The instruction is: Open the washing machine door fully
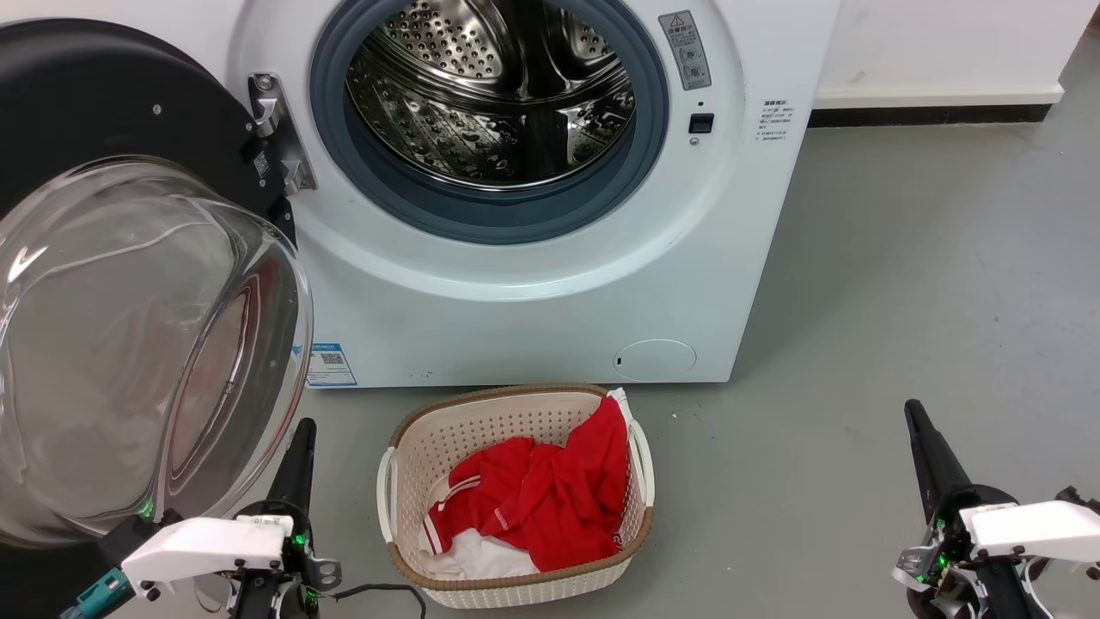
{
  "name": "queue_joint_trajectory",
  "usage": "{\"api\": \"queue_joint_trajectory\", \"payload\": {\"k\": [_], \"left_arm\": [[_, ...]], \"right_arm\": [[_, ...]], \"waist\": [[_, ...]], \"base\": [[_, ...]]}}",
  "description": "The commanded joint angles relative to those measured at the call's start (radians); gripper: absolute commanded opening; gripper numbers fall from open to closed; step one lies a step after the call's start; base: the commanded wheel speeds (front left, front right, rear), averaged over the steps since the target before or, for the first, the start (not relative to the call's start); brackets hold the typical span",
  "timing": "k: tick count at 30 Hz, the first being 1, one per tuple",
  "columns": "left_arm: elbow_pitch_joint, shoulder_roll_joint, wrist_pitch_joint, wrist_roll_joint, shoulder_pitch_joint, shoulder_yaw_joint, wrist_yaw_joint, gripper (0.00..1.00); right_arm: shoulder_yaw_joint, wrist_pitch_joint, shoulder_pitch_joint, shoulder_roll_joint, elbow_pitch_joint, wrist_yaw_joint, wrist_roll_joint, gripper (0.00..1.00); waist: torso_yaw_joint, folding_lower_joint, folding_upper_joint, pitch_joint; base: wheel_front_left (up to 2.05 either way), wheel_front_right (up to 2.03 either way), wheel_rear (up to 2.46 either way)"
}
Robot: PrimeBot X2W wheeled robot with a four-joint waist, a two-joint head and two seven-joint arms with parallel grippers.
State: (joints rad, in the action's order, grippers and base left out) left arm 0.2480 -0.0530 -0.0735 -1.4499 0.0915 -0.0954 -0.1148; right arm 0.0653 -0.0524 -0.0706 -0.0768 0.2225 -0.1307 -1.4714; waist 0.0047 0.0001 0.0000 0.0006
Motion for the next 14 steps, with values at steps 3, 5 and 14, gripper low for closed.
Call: {"api": "queue_joint_trajectory", "payload": {"k": [3,5,14], "left_arm": [[-0.005,0.001,-0.016,-0.055,0.02,-0.008,-0.01,0.0],[-0.005,0.001,-0.021,-0.07,0.021,-0.01,-0.01,0.0],[-0.004,0.003,-0.04,-0.146,0.021,-0.02,-0.016,0.0]], "right_arm": [[0.006,-0.012,-0.026,0.0,0.006,0.0,-0.058,0.0],[0.008,-0.016,-0.027,0.0,0.009,0.0,-0.073,0.0],[0.015,-0.034,-0.038,0.003,0.02,0.0,-0.153,0.0]], "waist": [[-0.001,-0.0001,0.0,0.001],[-0.002,-0.0001,0.0,0.001],[-0.004,-0.0001,0.0,0.002]], "base": [[0.0,0.0,0.0],[0.0,0.0,0.0],[0.0,0.0,0.0]]}}
